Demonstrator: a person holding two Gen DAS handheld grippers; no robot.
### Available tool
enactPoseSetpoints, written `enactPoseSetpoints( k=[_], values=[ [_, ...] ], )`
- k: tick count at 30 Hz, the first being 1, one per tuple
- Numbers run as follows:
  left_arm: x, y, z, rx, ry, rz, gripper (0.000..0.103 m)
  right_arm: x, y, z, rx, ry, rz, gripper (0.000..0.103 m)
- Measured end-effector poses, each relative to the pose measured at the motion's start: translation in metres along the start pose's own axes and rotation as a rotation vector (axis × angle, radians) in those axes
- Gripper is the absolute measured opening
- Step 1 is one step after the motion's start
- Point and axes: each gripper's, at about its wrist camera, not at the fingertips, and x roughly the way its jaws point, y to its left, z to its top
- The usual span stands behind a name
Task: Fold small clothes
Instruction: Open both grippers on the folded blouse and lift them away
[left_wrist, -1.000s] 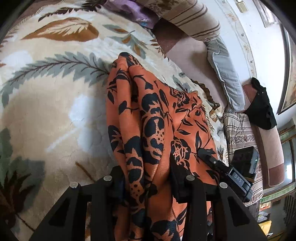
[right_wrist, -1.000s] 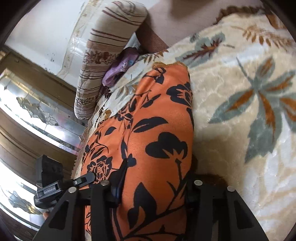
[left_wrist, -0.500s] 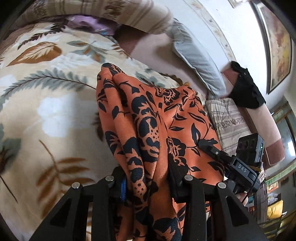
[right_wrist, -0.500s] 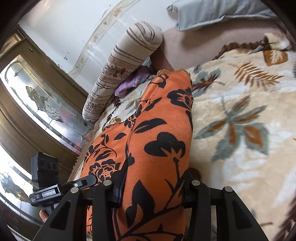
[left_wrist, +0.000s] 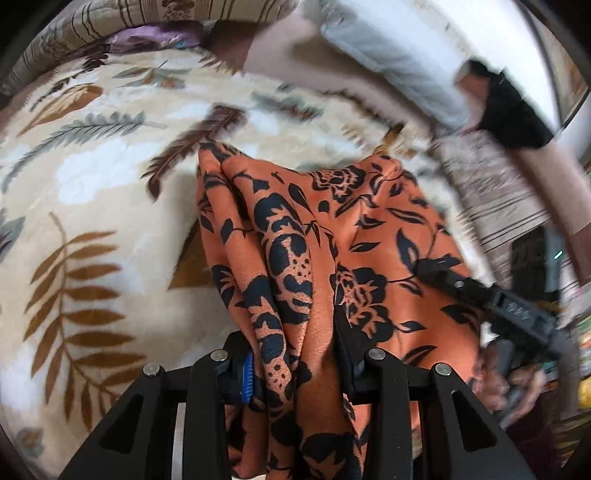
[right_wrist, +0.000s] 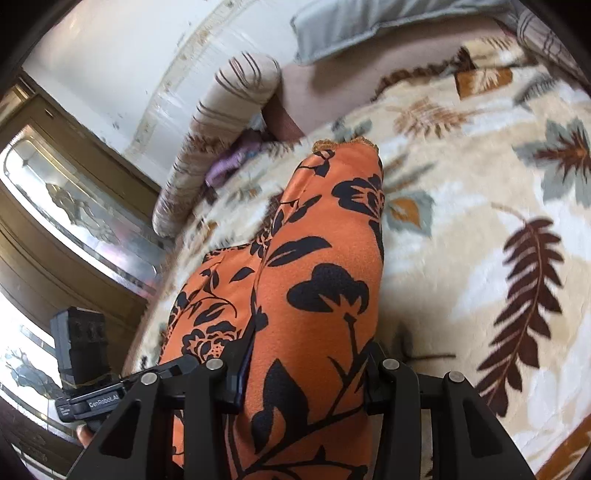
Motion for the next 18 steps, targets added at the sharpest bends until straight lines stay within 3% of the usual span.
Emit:
enactPoseSetpoints(
  k=[2, 5, 8, 10, 14, 16, 18],
  values=[
    [0.002, 0.000, -0.005, 0.014, -0.004, 0.055, 0.042, 0.008, -0.005, -0.004, 0.019, 0.052, -0.057, 0.052],
    [-0.009, -0.009, -0.008, 0.055, -0.014, 0.138, 0.046, -0.004, -0.006, -0.004, 0.042, 0.044, -0.082, 0.057],
    [-0.028, -0.026, -0.013, 0.127, -0.051, 0.240, 0.046, -0.032, -0.003, -0.011, 0.017, -0.042, -0.147, 0.058],
    [-0.041, -0.034, -0.017, 0.165, -0.093, 0.308, 0.052, -0.051, 0.003, -0.018, -0.012, -0.115, -0.181, 0.058],
    [-0.047, -0.044, -0.022, 0.187, -0.134, 0.433, 0.057, -0.083, 0.033, -0.039, -0.135, -0.226, -0.121, 0.056],
    [-0.037, -0.042, -0.027, 0.207, -0.118, 0.506, 0.057, -0.074, 0.044, -0.047, -0.163, -0.176, -0.098, 0.042],
    [-0.023, -0.040, -0.029, 0.223, -0.089, 0.566, 0.057, -0.045, 0.039, -0.054, -0.143, -0.049, -0.125, 0.041]
  ],
)
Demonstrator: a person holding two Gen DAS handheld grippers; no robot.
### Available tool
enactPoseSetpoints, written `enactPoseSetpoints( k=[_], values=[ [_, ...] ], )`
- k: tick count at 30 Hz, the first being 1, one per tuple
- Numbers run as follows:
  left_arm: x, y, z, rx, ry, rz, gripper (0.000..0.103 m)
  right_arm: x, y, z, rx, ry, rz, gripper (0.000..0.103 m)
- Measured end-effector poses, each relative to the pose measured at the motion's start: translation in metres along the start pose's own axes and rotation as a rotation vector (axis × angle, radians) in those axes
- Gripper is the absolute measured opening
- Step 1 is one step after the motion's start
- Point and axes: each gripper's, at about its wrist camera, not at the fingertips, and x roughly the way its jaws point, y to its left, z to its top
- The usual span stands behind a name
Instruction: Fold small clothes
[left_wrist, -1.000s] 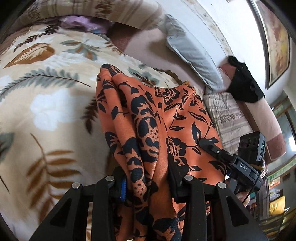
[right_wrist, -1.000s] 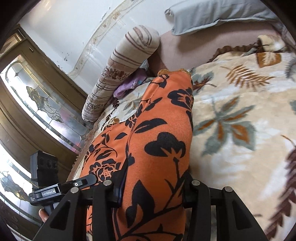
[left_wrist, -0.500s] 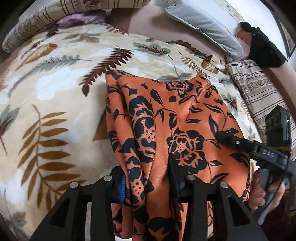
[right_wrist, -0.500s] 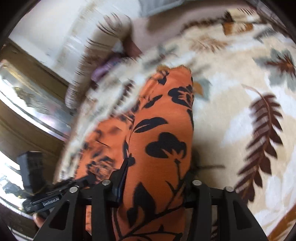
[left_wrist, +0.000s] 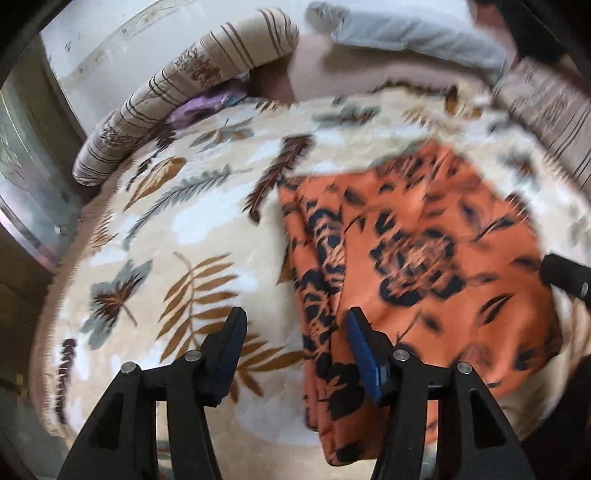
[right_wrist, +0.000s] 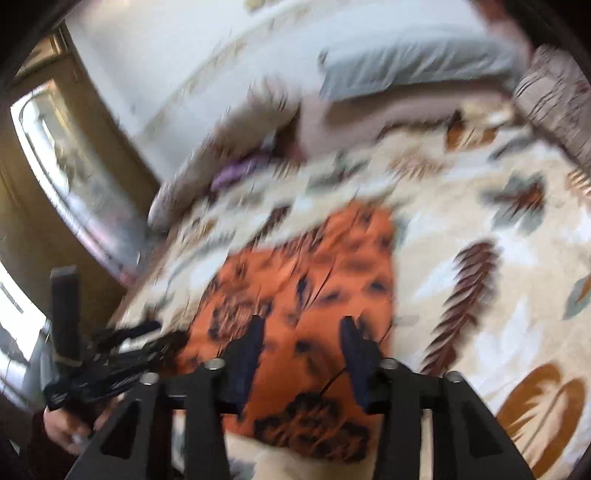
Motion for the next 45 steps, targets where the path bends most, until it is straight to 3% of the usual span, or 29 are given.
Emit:
enactPoseSetpoints(
  k=[2, 4, 6, 9, 11, 14, 18, 22, 25, 37, 45],
  values=[
    [0.001, -0.001, -0.003, -0.001, 0.003, 0.011, 0.057, 0.009, -0.001, -0.005, -0.009, 0.031, -0.048, 0.040],
    [-0.008, 0.002, -0.001, -0.002, -0.014, 0.018, 0.057, -0.002, 0.002, 0.000, -0.002, 0.015, -0.035, 0.040],
    [-0.024, 0.004, 0.000, -0.016, -0.040, 0.008, 0.057, -0.019, 0.004, 0.002, 0.015, -0.019, 0.000, 0.040],
    [-0.049, 0.012, 0.004, -0.059, -0.095, 0.004, 0.057, -0.041, 0.017, 0.000, -0.027, -0.084, -0.042, 0.041],
    [-0.067, 0.017, 0.007, -0.083, -0.130, 0.008, 0.060, -0.056, 0.028, -0.002, -0.050, -0.115, -0.055, 0.042],
    [-0.094, 0.021, 0.008, -0.113, -0.197, 0.025, 0.072, -0.085, 0.043, -0.007, -0.075, -0.191, -0.107, 0.053],
    [-0.126, 0.019, 0.008, -0.121, -0.281, 0.045, 0.076, -0.115, 0.057, -0.010, -0.094, -0.270, -0.137, 0.054],
    [-0.155, 0.016, 0.008, -0.129, -0.341, 0.049, 0.091, -0.138, 0.069, -0.016, -0.104, -0.323, -0.149, 0.054],
    [-0.174, 0.015, 0.006, -0.136, -0.389, 0.061, 0.092, -0.152, 0.078, -0.022, -0.119, -0.356, -0.162, 0.056],
    [-0.203, 0.013, 0.000, -0.155, -0.443, 0.119, 0.100, -0.160, 0.091, -0.030, -0.157, -0.385, -0.184, 0.058],
    [-0.197, 0.019, -0.004, -0.173, -0.416, 0.100, 0.100, -0.166, 0.094, -0.026, -0.134, -0.407, -0.218, 0.058]
  ],
)
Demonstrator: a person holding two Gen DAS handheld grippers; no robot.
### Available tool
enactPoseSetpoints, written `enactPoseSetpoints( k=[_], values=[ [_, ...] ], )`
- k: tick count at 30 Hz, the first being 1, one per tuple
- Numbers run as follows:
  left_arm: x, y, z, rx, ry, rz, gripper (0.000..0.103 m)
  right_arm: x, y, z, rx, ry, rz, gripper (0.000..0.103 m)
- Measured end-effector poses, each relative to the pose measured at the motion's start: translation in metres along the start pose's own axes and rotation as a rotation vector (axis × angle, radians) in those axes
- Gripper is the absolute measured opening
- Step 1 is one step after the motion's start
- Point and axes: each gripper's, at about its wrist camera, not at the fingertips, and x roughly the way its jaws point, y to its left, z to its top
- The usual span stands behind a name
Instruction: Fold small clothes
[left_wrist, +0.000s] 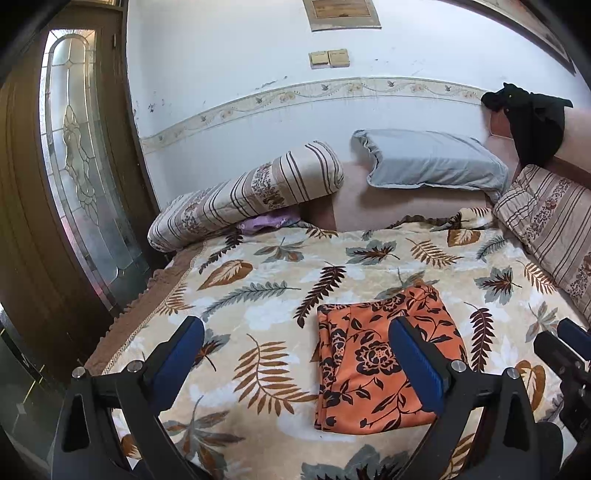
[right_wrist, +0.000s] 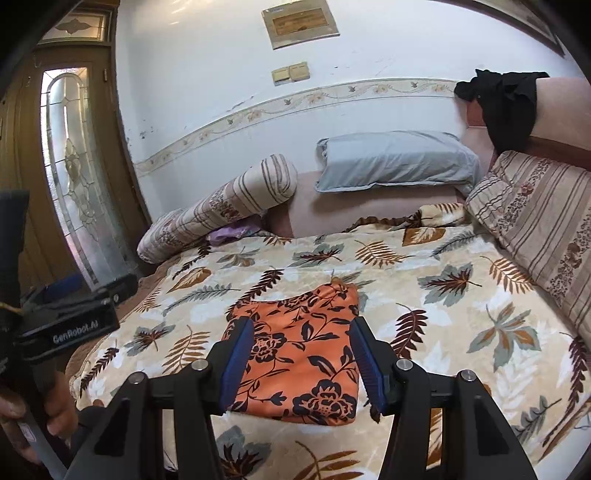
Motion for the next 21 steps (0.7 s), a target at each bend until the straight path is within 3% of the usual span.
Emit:
enactPoseSetpoints(
  k=[8, 21],
  values=[
    [0.004, 0.013, -0.005, -0.023, 0.012, 0.012, 0.100, 0.011, 0.016, 0.003, -0.004, 0.047, -0.036, 0.058],
    [0.013, 0.036, -0.009, -0.063, 0.024, 0.035, 0.100, 0.030, 0.041, -0.005, -0.012, 0.122, -0.012, 0.058]
  ],
)
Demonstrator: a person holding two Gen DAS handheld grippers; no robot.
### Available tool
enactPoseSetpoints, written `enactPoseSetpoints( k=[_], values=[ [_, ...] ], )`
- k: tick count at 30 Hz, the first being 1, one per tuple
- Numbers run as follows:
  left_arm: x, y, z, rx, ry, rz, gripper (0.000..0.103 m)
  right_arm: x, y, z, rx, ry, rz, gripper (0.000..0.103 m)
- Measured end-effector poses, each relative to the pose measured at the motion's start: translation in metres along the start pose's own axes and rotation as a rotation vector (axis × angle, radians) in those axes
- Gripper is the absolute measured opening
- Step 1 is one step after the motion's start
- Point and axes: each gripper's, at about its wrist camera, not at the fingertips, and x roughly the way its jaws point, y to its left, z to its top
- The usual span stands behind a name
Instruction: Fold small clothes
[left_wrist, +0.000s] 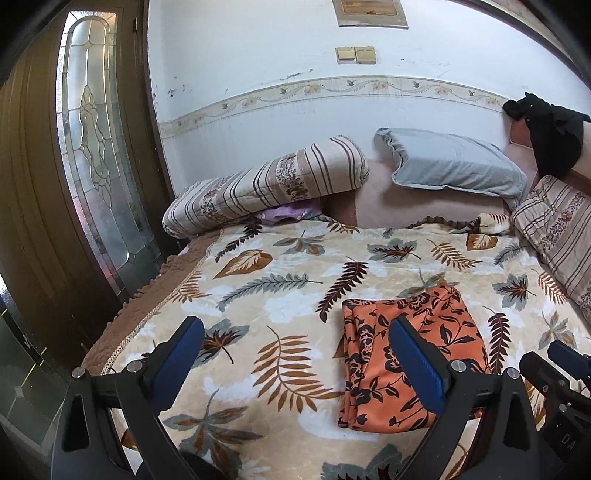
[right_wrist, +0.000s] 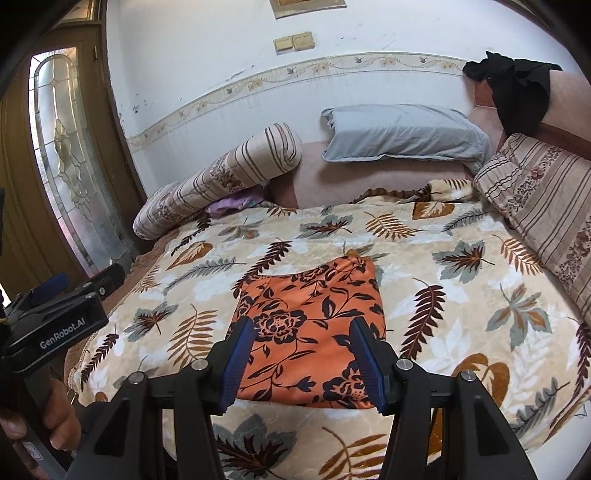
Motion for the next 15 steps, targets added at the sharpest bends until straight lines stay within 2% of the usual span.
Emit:
enactPoseSetpoints(
  k=[15],
  values=[
    [0.012, 0.008, -0.006, -0.016, 0.026, -0.006, 0.100, 0.013, 0.013, -0.004, -0.029, 0.028, 0.003, 0.058]
  ],
)
